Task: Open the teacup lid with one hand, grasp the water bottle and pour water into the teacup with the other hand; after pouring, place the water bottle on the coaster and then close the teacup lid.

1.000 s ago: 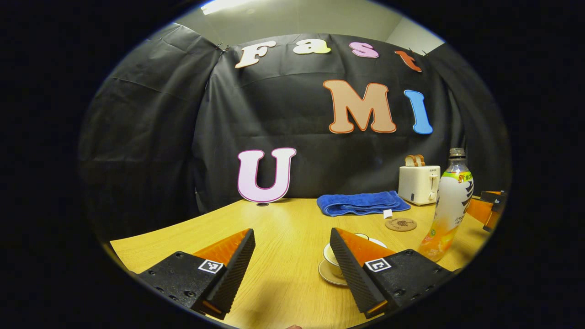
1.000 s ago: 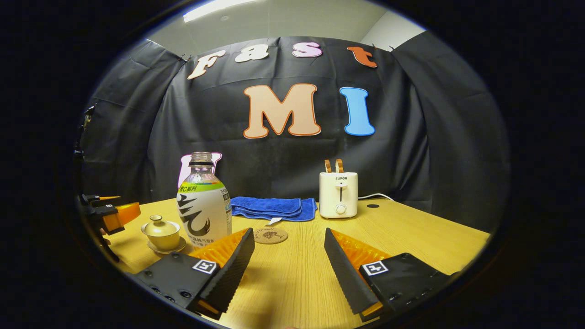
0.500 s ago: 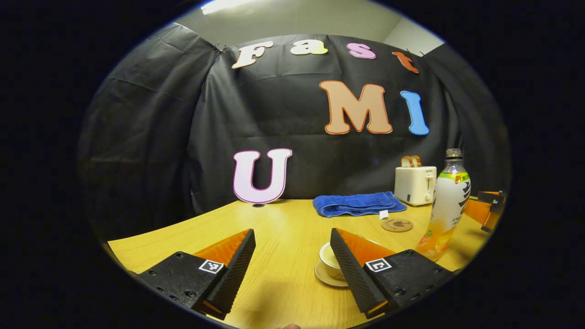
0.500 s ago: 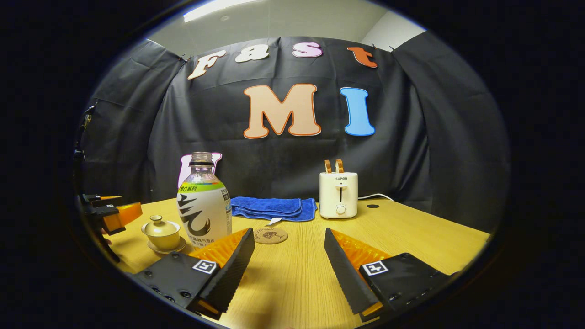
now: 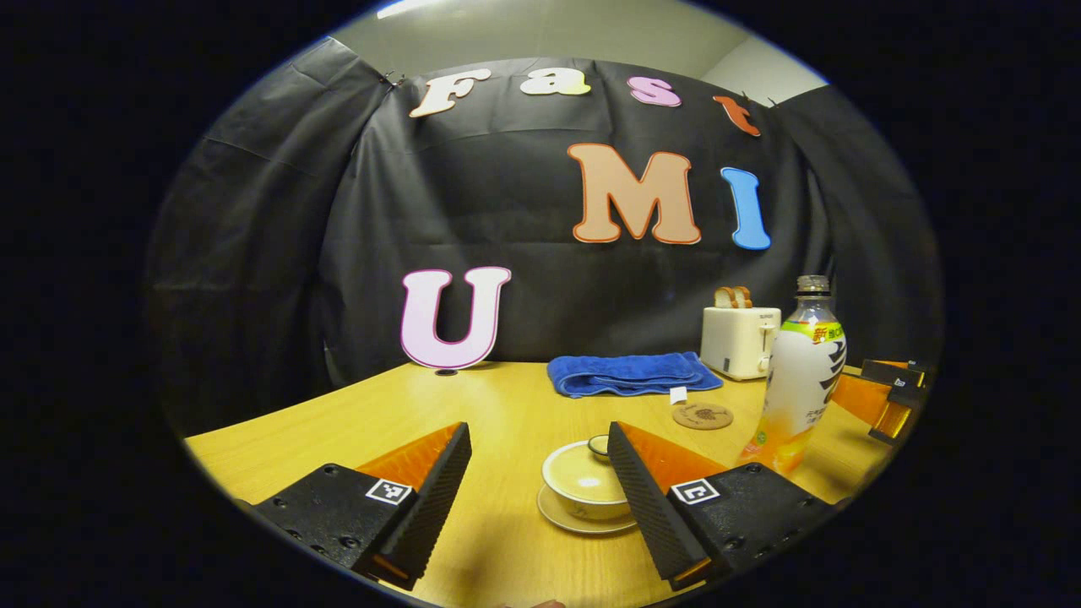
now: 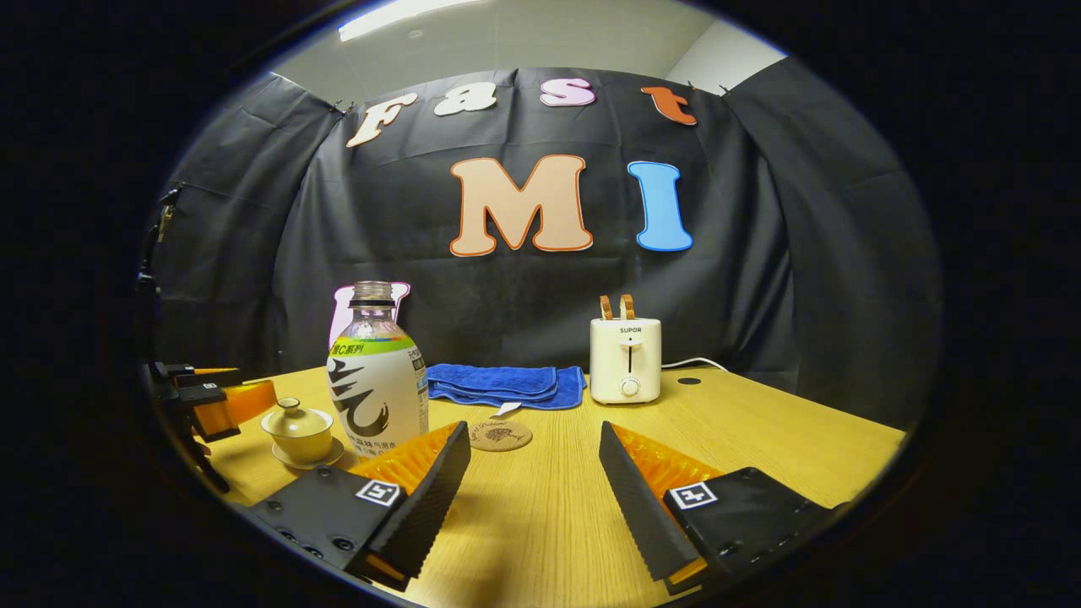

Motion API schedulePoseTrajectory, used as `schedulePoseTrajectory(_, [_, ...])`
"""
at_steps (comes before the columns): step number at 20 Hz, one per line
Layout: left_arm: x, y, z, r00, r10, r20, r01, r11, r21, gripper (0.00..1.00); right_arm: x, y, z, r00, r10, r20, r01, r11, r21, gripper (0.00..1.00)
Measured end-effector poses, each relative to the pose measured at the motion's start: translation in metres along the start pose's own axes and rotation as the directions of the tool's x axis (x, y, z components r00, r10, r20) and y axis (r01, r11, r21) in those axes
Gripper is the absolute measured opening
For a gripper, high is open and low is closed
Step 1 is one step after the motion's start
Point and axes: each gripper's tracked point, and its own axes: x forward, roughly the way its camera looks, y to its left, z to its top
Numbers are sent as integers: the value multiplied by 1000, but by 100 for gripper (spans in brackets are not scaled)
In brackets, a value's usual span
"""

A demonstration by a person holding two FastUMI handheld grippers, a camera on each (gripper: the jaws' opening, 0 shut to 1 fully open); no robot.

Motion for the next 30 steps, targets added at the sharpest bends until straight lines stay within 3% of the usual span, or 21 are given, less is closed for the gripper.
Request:
schedulePoseTrajectory(13, [16, -26, -16, 990, -79, -120, 88, 993, 75, 94, -1, 2, 0, 1000, 9, 1, -9, 1000, 1, 94])
schedulePoseTrajectory(16, [18, -31, -17, 987, -90, -135, 101, 992, 78, 87, 0, 2, 0, 1000, 11, 1, -11, 1000, 1, 94])
schedulePoseTrajectory(17, [19, -32, -19, 985, -92, -143, 105, 991, 80, 84, 0, 3, 0, 1000, 13, 0, -13, 1000, 1, 99])
schedulePoseTrajectory(21, [20, -34, -23, 982, -97, -164, 113, 989, 90, 70, -1, 4, 0, 1000, 22, 0, -22, 1000, 2, 94])
schedulePoseTrajectory(24, [21, -34, -24, 981, -96, -167, 113, 989, 95, 68, -1, 4, 0, 1000, 24, 1, -24, 1000, 2, 98])
schedulePoseTrajectory(25, [21, -35, -24, 981, -95, -167, 112, 989, 97, 67, -1, 5, 0, 1000, 27, 1, -27, 1000, 2, 94])
schedulePoseTrajectory(30, [21, -34, -23, 984, -82, -160, 100, 989, 107, 64, -1, 7, 0, 999, 43, 0, -43, 999, 3, 94])
